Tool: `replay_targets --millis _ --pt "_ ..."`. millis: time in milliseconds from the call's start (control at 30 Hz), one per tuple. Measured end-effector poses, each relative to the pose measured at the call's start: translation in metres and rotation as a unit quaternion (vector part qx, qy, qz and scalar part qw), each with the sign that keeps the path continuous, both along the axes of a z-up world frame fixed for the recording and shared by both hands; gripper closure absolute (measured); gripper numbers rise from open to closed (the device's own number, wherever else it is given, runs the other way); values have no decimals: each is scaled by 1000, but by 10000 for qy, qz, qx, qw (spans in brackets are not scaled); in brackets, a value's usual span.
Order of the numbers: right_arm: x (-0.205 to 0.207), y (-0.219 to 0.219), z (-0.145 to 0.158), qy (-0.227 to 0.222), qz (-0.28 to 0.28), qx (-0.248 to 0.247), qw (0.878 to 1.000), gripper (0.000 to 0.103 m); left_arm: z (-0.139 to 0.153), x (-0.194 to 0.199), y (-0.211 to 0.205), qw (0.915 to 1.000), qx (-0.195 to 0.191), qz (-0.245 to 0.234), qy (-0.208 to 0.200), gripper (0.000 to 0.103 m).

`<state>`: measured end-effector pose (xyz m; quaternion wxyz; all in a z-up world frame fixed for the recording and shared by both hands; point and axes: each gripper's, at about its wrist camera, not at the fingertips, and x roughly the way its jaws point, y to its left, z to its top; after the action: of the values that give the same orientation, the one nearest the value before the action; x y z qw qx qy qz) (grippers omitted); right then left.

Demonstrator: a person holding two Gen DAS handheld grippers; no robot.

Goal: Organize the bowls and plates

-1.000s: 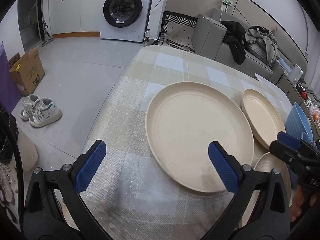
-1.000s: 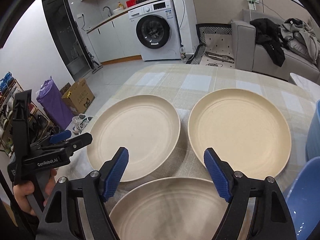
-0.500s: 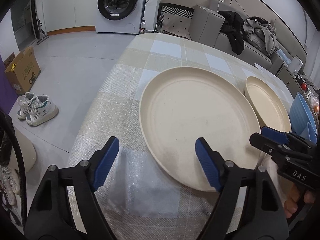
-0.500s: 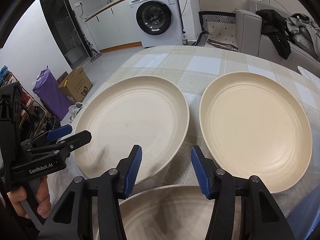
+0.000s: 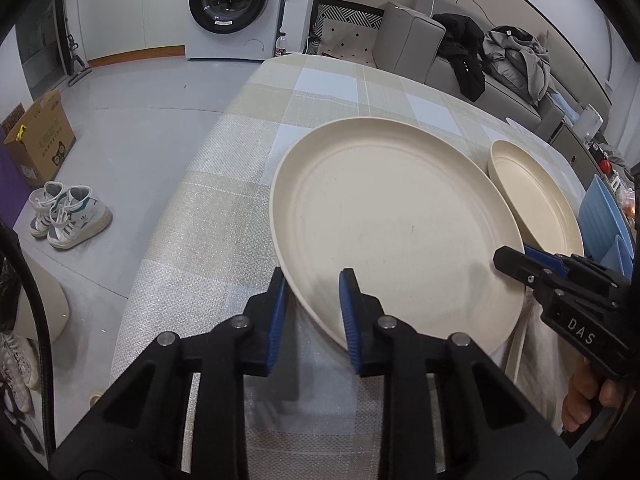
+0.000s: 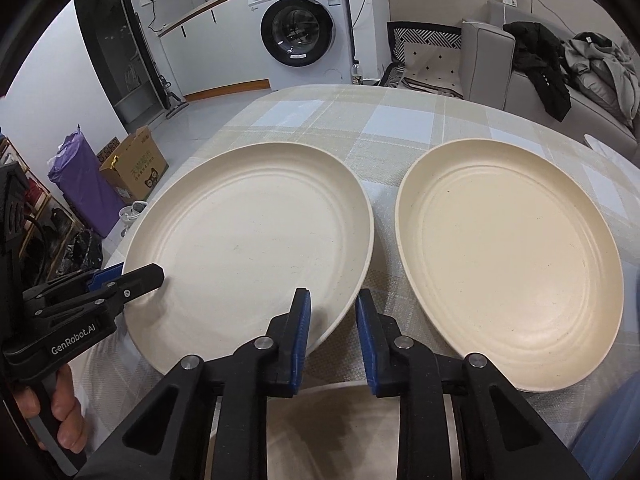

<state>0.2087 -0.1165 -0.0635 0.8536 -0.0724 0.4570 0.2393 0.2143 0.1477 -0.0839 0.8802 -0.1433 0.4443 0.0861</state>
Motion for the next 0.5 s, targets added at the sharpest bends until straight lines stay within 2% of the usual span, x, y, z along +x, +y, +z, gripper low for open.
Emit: replay_targets --millis 500 --pt "-16 -1 18 -285 -43 -26 9996 81 20 -12 -2 9998 150 -41 -150 80"
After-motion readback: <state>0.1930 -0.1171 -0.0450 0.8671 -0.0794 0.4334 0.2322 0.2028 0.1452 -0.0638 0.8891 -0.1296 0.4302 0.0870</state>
